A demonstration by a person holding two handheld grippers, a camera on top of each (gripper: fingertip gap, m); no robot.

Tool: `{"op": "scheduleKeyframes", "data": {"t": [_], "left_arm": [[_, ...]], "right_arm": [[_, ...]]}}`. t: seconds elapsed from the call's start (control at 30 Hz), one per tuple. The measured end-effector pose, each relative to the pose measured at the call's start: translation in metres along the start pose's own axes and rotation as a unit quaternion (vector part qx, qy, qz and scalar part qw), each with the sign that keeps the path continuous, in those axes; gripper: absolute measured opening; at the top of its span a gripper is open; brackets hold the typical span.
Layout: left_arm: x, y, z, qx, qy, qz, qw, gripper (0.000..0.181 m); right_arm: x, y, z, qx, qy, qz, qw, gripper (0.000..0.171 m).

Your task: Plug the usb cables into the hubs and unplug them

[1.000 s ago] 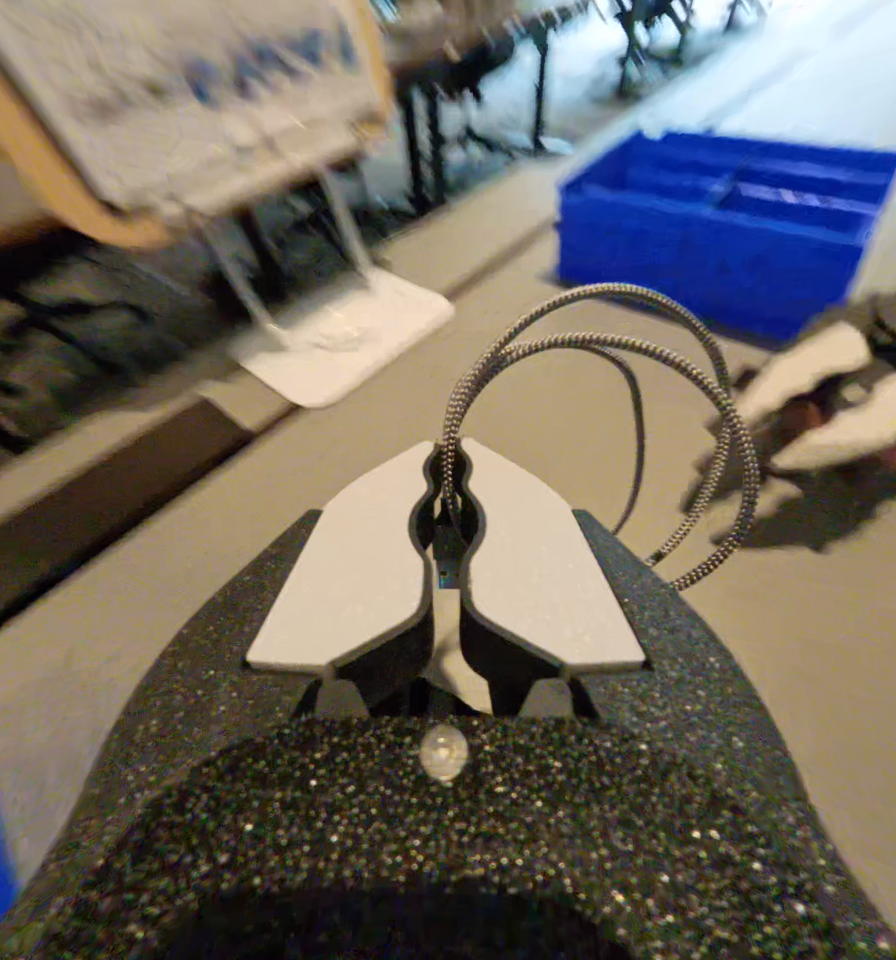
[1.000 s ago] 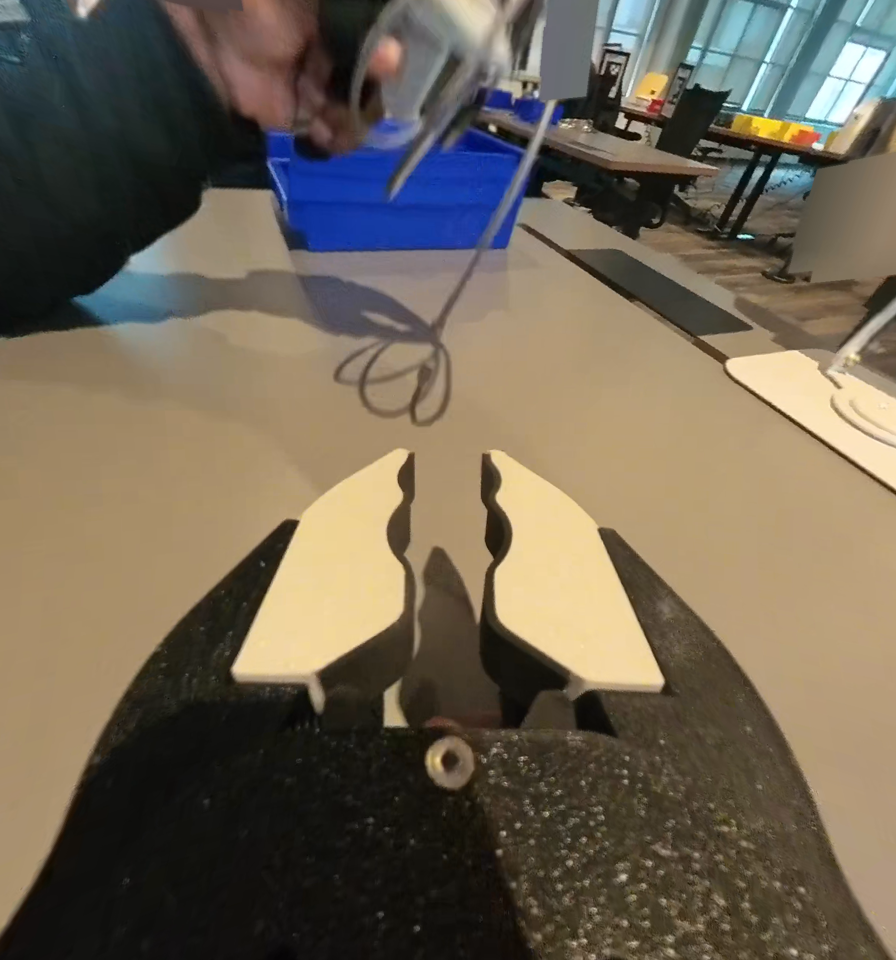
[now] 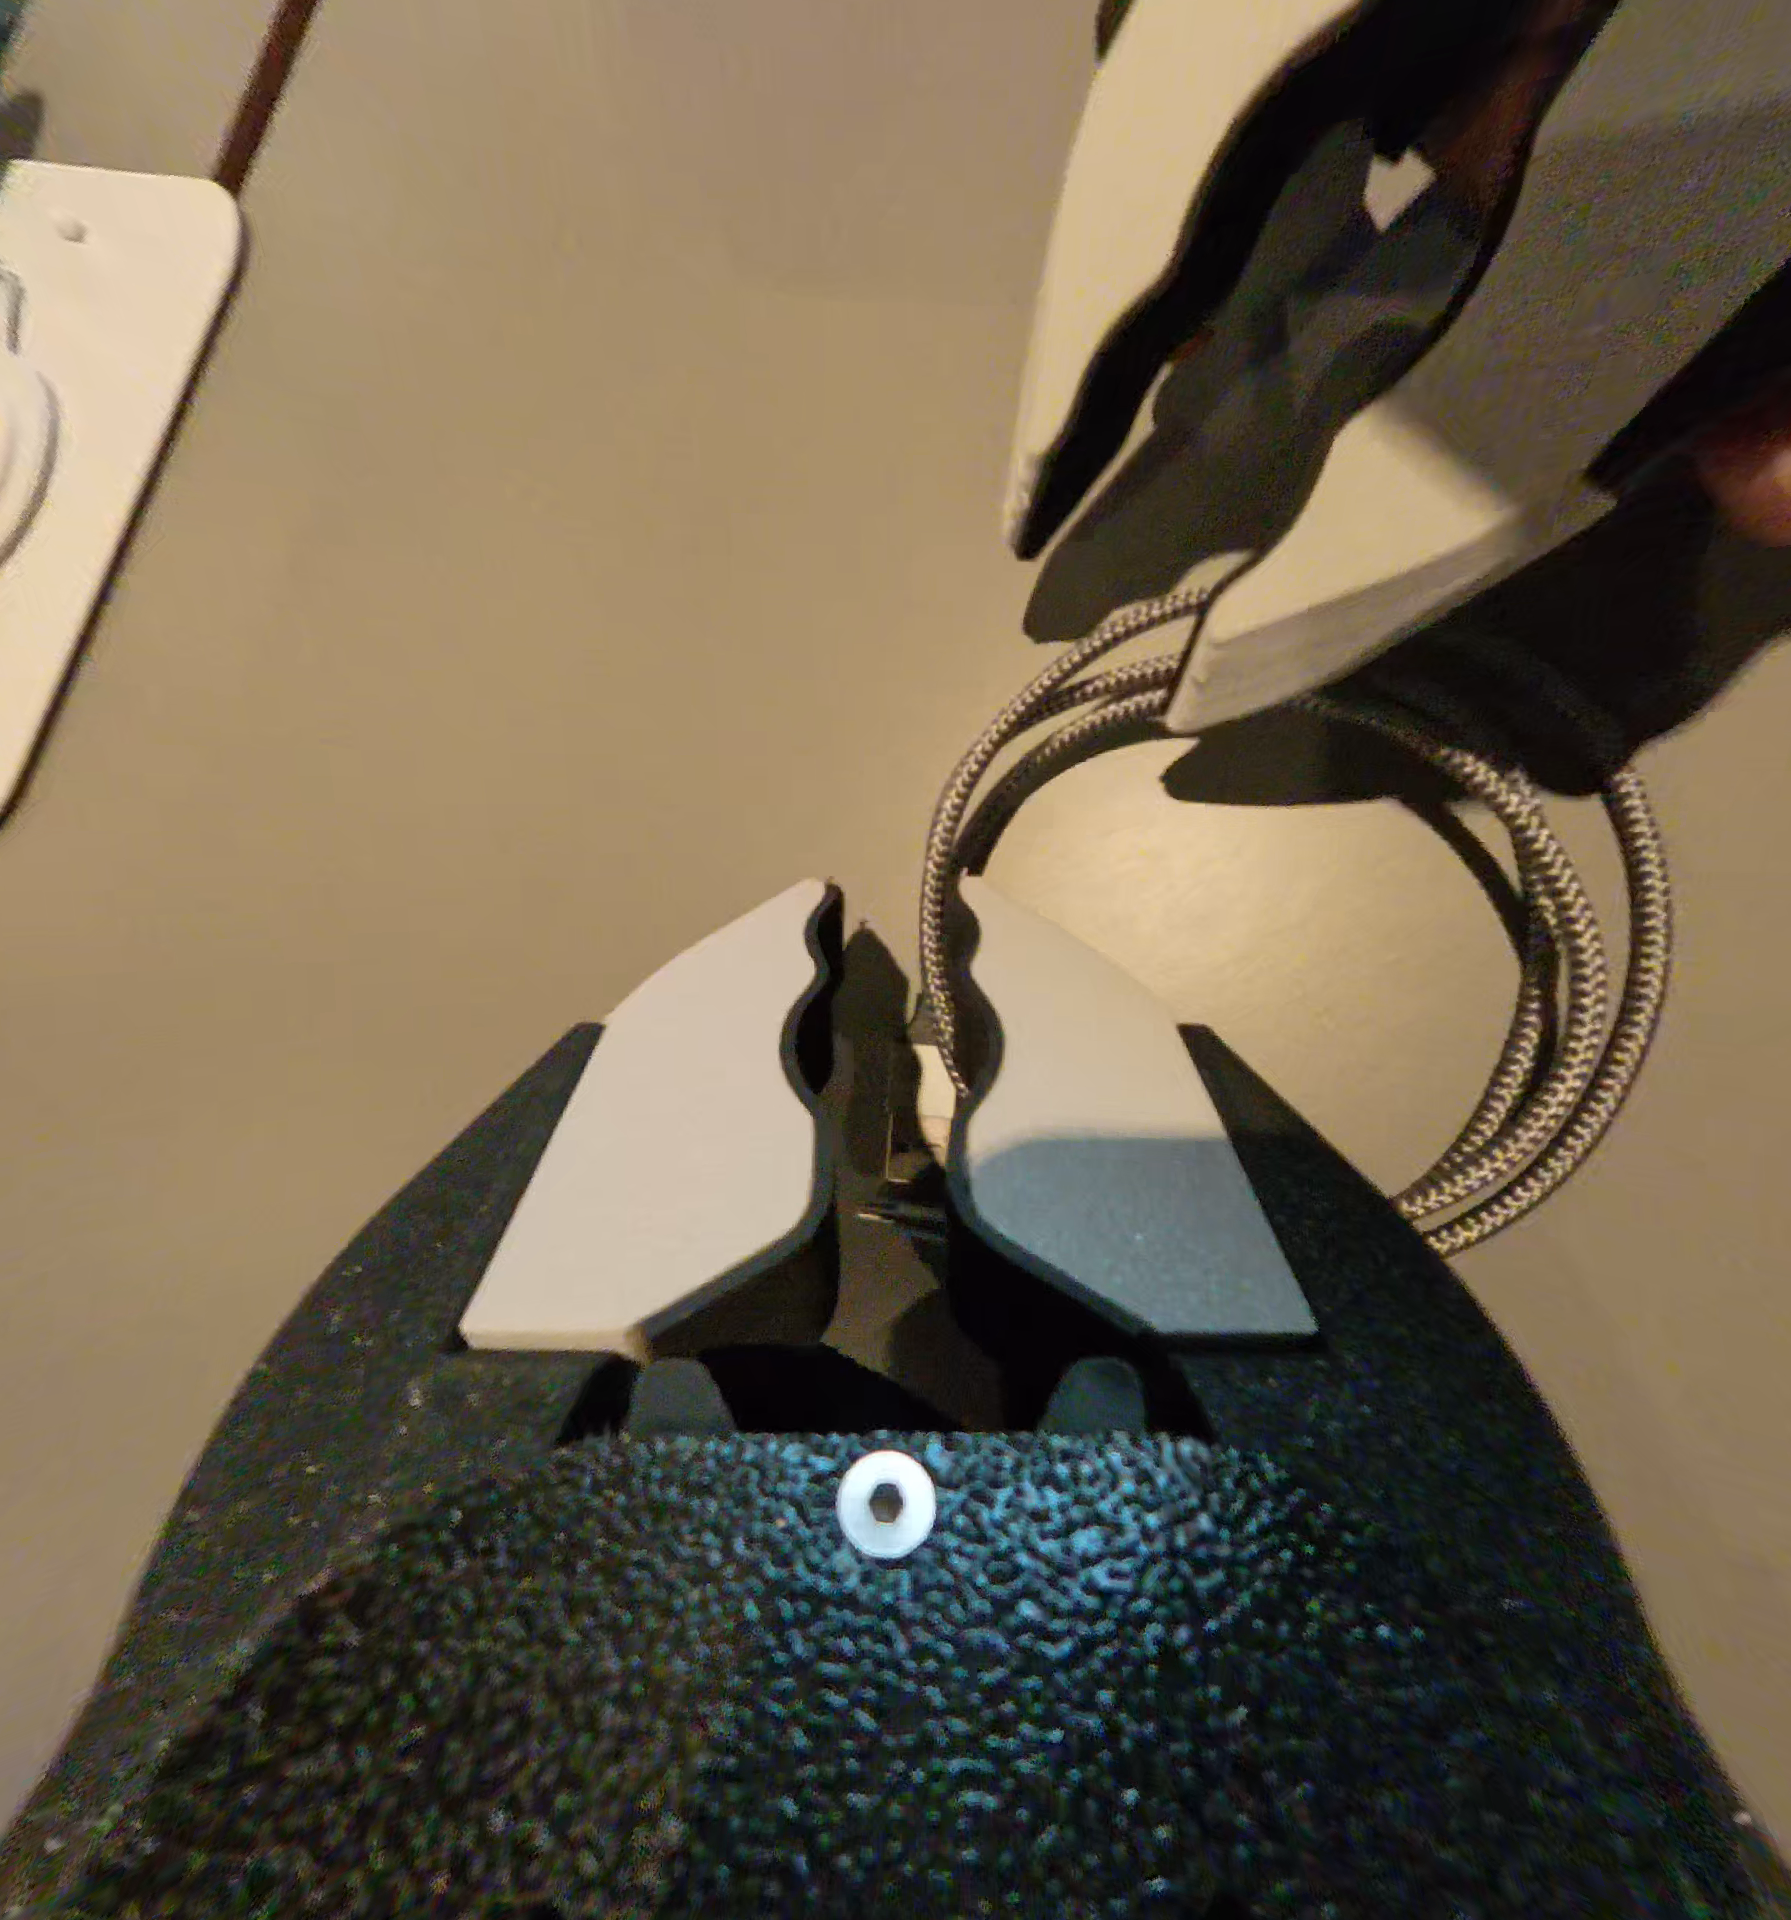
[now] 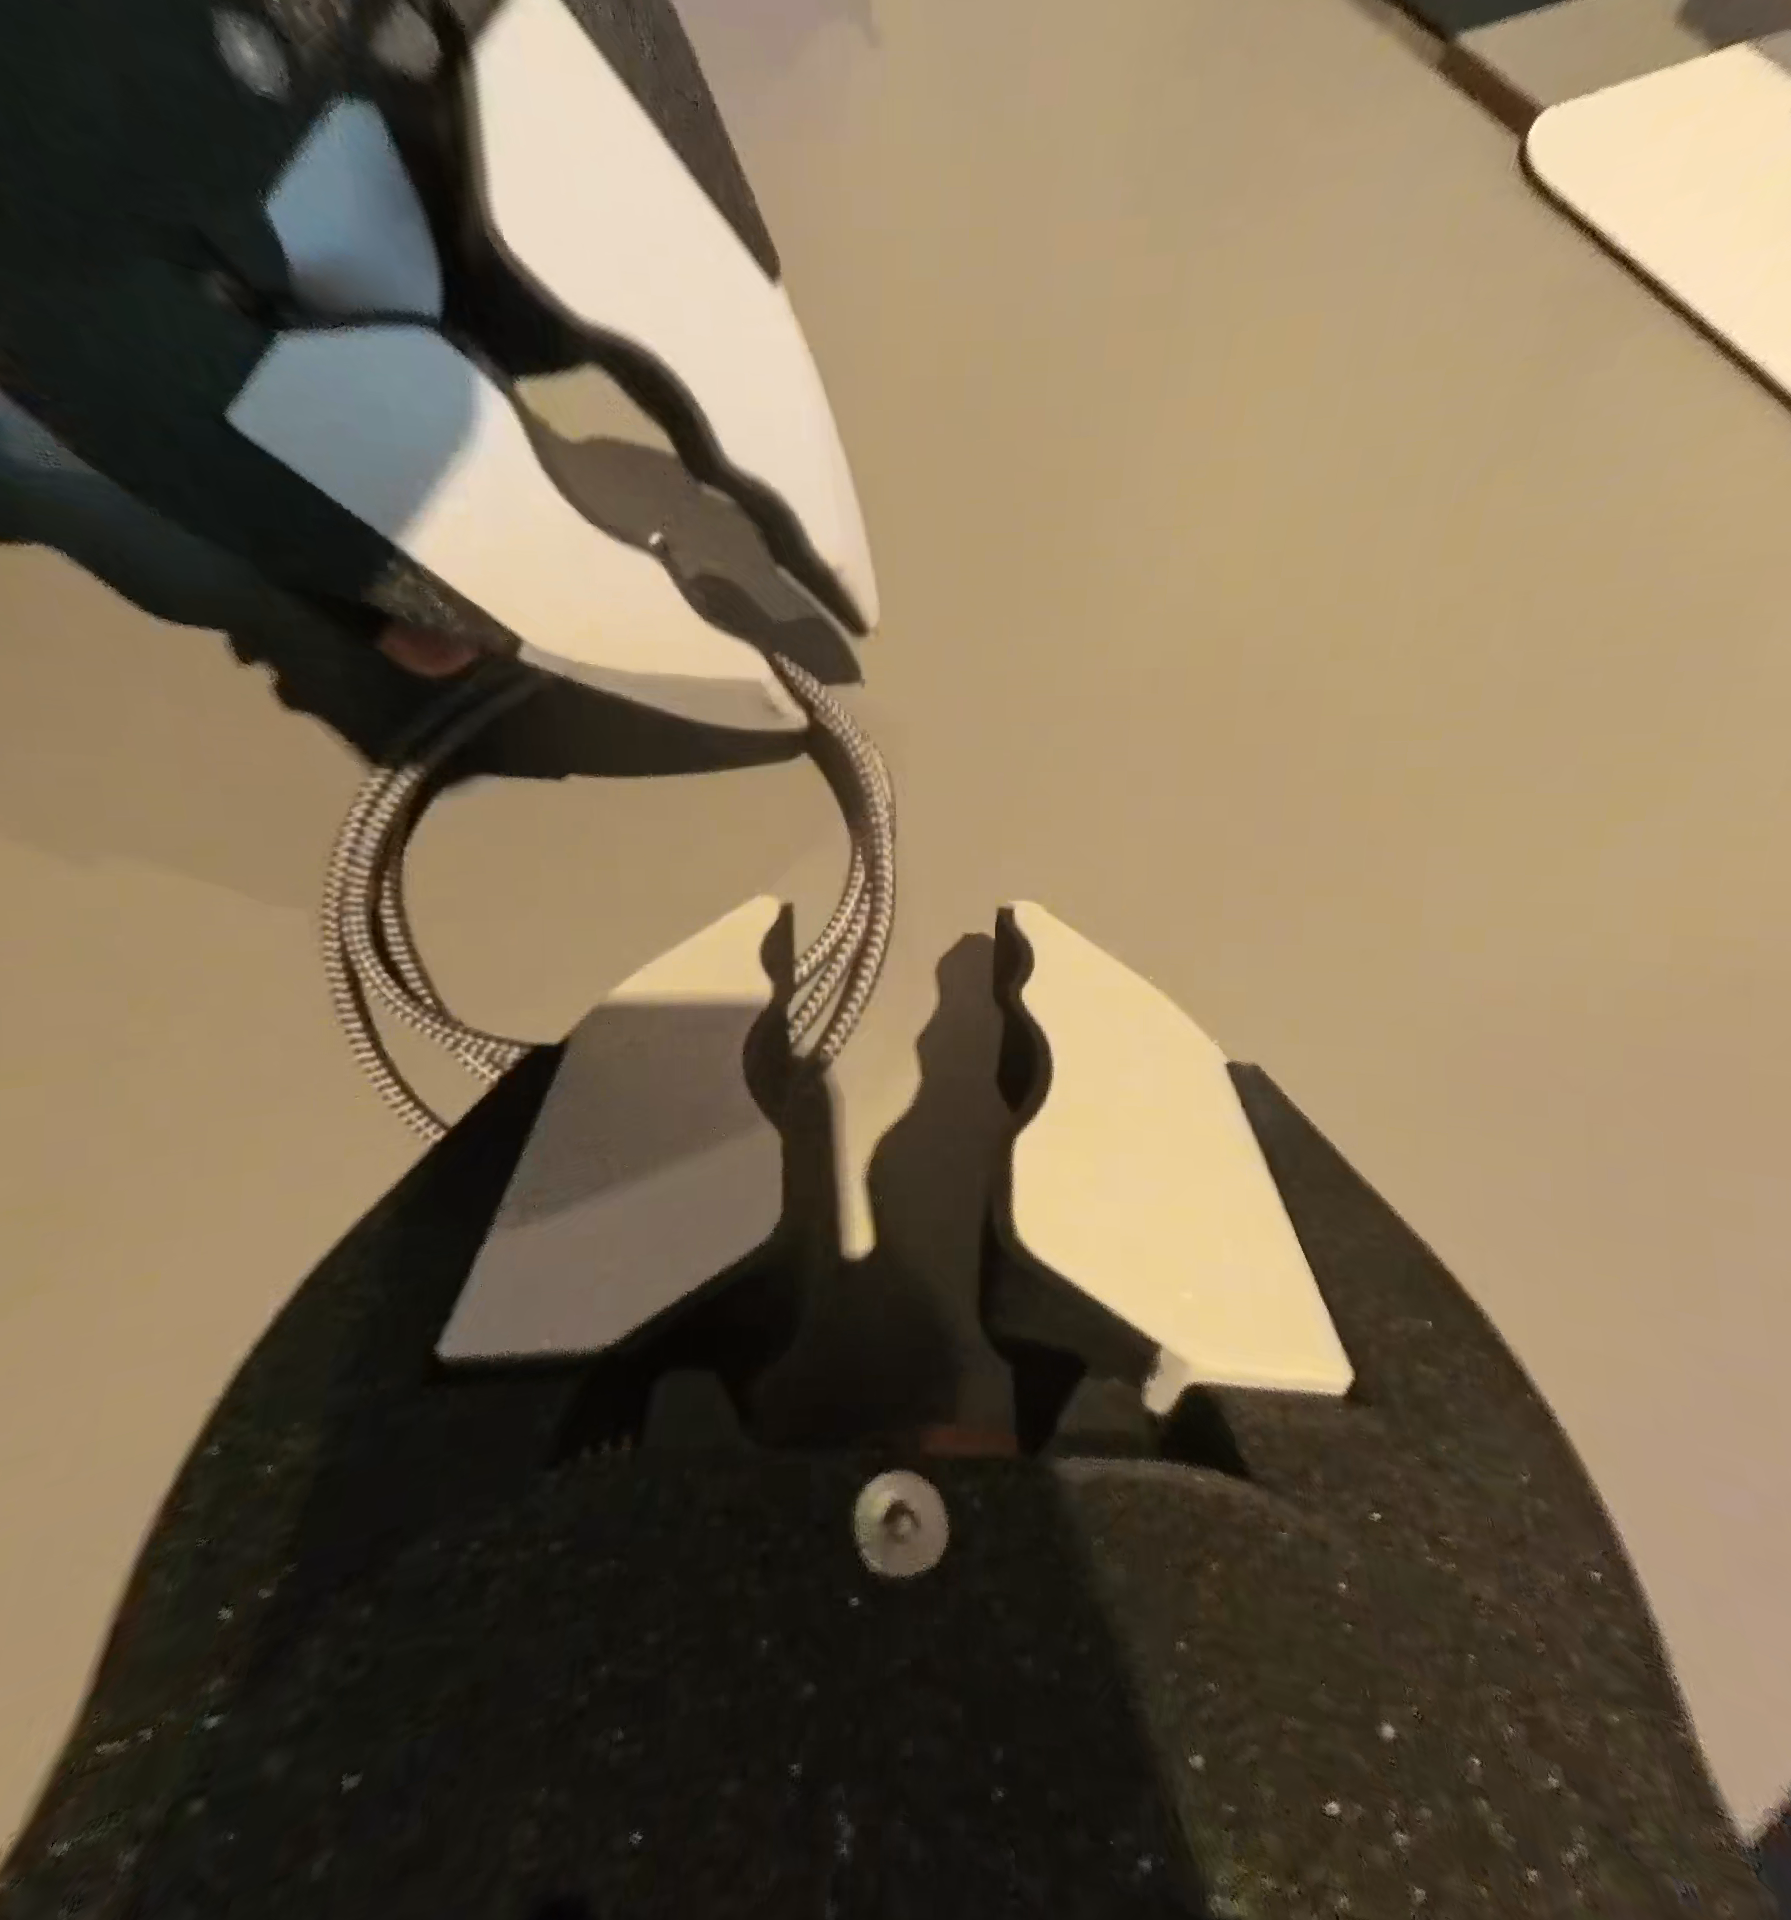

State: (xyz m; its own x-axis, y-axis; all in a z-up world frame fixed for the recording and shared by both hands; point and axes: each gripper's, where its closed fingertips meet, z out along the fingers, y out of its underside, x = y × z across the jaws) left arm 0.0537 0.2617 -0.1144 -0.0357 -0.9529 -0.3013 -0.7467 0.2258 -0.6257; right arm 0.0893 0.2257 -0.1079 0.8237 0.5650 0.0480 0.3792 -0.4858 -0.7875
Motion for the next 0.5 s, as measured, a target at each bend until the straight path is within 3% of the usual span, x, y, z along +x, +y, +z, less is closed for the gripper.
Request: {"op": "scheduleKeyframes", "data": {"t": [0.33,0.5], "left_arm": [[-0.02,-0.015,-0.02,0.066,-0.01,-0.037,0.997,0.018],[-0.029,-0.013,-0.023,0.069,-0.02,-0.047,0.996,0.018]], "right_arm": [[0.004,0.011,0.013,-0.065,0.014,0.011,0.998,0.043],[0.0,0.009,0.017,-0.076,0.014,0.024,0.997,0.034]]}}
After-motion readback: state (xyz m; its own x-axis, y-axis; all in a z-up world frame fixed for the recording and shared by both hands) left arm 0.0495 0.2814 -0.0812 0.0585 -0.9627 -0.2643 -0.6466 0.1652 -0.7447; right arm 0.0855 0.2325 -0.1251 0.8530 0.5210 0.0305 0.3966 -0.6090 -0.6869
